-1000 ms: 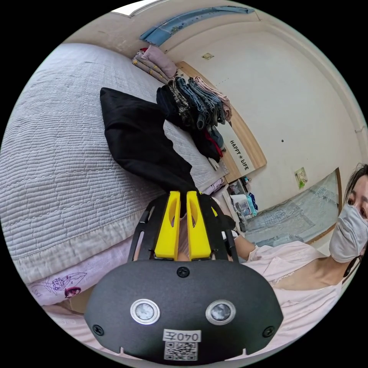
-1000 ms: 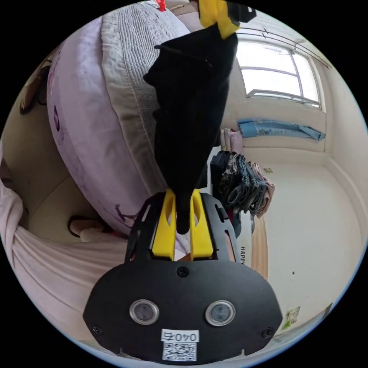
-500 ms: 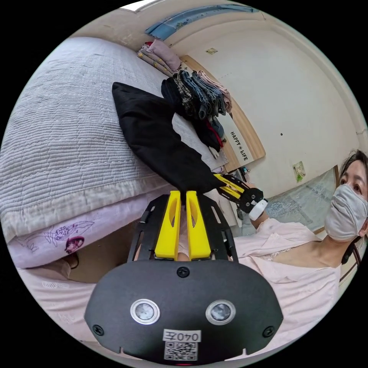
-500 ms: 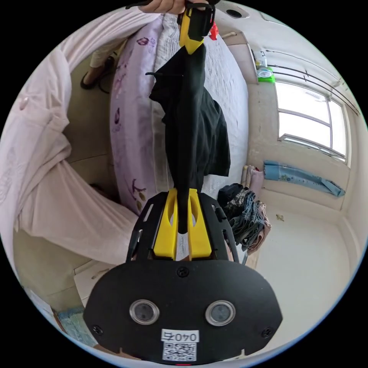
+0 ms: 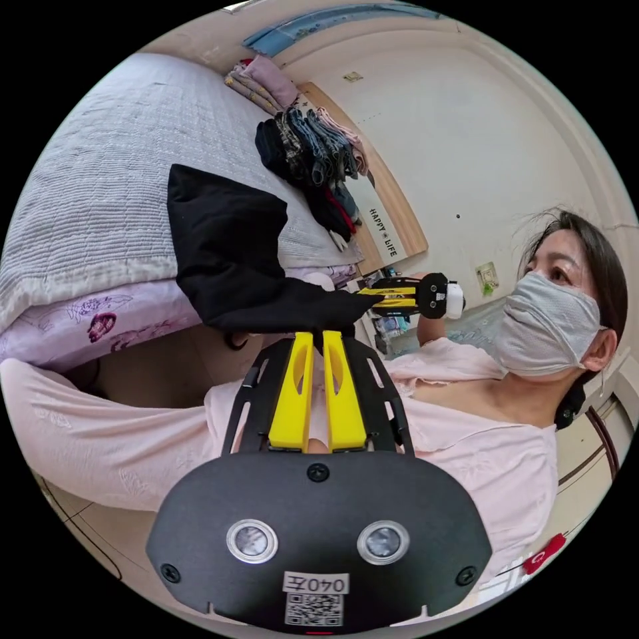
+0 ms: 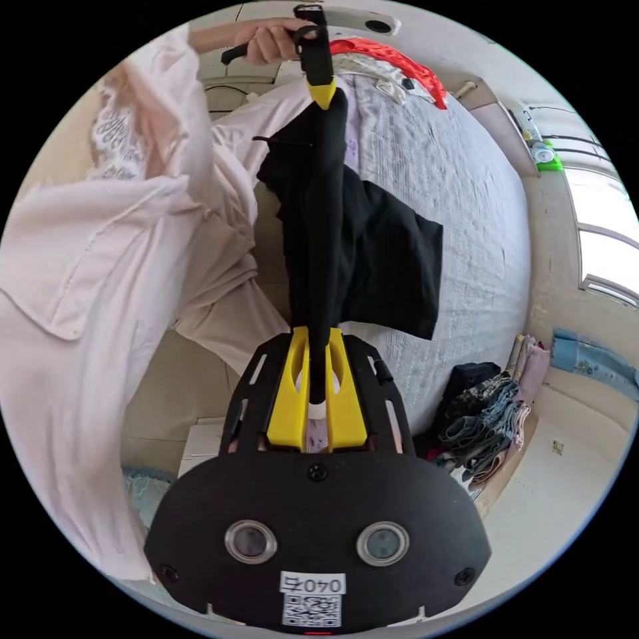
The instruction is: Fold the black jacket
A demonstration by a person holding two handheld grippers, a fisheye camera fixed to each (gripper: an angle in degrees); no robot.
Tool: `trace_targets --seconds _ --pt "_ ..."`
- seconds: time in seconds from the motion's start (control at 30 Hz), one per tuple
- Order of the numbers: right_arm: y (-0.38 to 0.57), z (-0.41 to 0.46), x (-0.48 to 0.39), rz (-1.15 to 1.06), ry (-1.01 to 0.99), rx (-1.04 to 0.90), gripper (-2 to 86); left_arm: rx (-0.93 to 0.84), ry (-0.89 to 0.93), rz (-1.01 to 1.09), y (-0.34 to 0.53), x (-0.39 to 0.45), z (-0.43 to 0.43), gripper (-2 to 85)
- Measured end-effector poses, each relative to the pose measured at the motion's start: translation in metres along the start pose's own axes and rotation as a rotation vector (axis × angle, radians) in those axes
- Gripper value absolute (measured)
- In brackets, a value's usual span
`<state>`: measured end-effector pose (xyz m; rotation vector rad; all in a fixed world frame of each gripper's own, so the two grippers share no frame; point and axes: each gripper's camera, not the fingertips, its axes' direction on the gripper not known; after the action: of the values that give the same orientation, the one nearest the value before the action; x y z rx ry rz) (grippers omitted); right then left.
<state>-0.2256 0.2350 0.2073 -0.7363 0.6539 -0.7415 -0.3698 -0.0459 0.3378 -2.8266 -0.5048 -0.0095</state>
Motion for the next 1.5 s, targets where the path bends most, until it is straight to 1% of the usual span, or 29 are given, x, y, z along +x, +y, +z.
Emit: trace_targets --seconds 0.13,0.2,0.27,0.37,0.47,0.57,0.73,0.77,0.83,0.87,0.9,0.93,1.0,1.03,1.07,1.1,1.13,1.2,1.23,1.27,1.3,1.37,1.4,1.43,1.47,1.5 --pt "0.009 0.005 0.095 0.073 0.039 -0.012 2.3 0.101 0.052 -0.04 -0.046 -0.01 -0.018 -1.4" --pt "0.012 0.016 0.139 0.119 0.017 -0.024 2.4 0.168 0.11 -0.094 -0.084 -0.025 -0.027 -1.5" --pt "0.014 0.04 0.198 0.202 -0.029 -0.052 2.5 0.199 0.126 -0.124 -0.116 -0.039 -0.027 -1.5" --pt "0.013 0.082 0.258 0.28 -0.057 -0.108 2.6 0.224 0.144 -0.195 -0.165 -0.067 -0.019 -1.5" --pt "0.012 0.122 0.308 0.36 -0.084 -0.134 1.5 0.253 0.127 -0.296 -0.205 -0.103 -0.009 -1.5" --pt "0.011 0.159 0.351 0.442 -0.141 -0.116 0.3 0.287 0.091 -0.396 -0.234 -0.143 -0.002 -1.5" --pt "0.01 0.224 0.391 0.562 -0.25 -0.113 -0.5 0.292 0.097 -0.548 -0.253 -0.207 0.022 -1.5" --pt "0.009 0.242 0.393 0.578 -0.282 -0.125 -0.5 0.29 0.124 -0.598 -0.25 -0.222 0.032 -1.4" --pt "0.01 0.258 0.393 0.58 -0.312 -0.13 -0.5 0.31 0.228 -0.637 -0.242 -0.237 0.042 -1.2" --pt "0.014 0.257 0.395 0.59 -0.311 -0.12 -0.4 0.338 0.33 -0.645 -0.234 -0.242 0.043 -0.9" --pt "0.016 0.255 0.396 0.592 -0.307 -0.116 -0.4 0.389 0.396 -0.62 -0.226 -0.239 0.035 -1.0" --pt "0.022 0.249 0.396 0.584 -0.296 -0.104 -0.3 0.415 0.409 -0.609 -0.221 -0.236 0.029 -1.1" --pt "0.03 0.243 0.395 0.579 -0.288 -0.085 -0.2 0.517 0.434 -0.497 -0.2 -0.206 -0.006 -1.1" --pt "0.035 0.24 0.395 0.585 -0.288 -0.075 0.0 0.537 0.412 -0.458 -0.195 -0.191 -0.014 -1.1" --pt "0.038 0.239 0.394 0.593 -0.284 -0.07 0.2 0.546 0.323 -0.358 -0.188 -0.155 -0.025 -1.0" --pt "0.039 0.239 0.392 0.596 -0.278 -0.069 0.4 0.504 0.183 -0.227 -0.185 -0.108 -0.025 -1.0" --pt "0.04 0.238 0.389 0.595 -0.258 -0.072 1.0 0.473 0.105 -0.162 -0.183 -0.083 -0.02 -1.0" --pt "0.043 0.235 0.383 0.6 -0.216 -0.067 2.8 0.356 -0.214 0.064 -0.171 0.008 0.028 -1.0" --pt "0.048 0.23 0.38 0.63 -0.19 -0.058 4.9 0.324 -0.289 0.109 -0.167 0.026 0.046 -0.9" --pt "0.056 0.223 0.376 0.685 -0.143 -0.059 7.5 0.276 -0.405 0.173 -0.157 0.054 0.081 -0.9" --pt "0.061 0.219 0.374 0.721 -0.106 -0.068 8.4 0.252 -0.478 0.199 -0.147 0.073 0.112 -0.9" --pt "0.088 0.193 0.361 0.851 0.063 -0.091 10.5 0.25 -0.541 0.236 -0.131 0.092 0.145 -0.9" --pt "0.095 0.184 0.356 0.876 0.102 -0.079 10.6 0.269 -0.609 0.264 -0.119 0.104 0.161 -0.9" --pt "0.106 0.162 0.341 0.91 0.166 -0.015 9.1 0.274 -0.653 0.283 -0.113 0.11 0.17 -0.9" --pt "0.112 0.139 0.32 0.911 0.214 0.108 6.0 0.281 -0.752 0.338 -0.102 0.126 0.189 -0.9" --pt "0.113 0.129 0.31 0.898 0.223 0.181 3.6 0.273 -0.863 0.402 -0.092 0.141 0.213 -0.9"
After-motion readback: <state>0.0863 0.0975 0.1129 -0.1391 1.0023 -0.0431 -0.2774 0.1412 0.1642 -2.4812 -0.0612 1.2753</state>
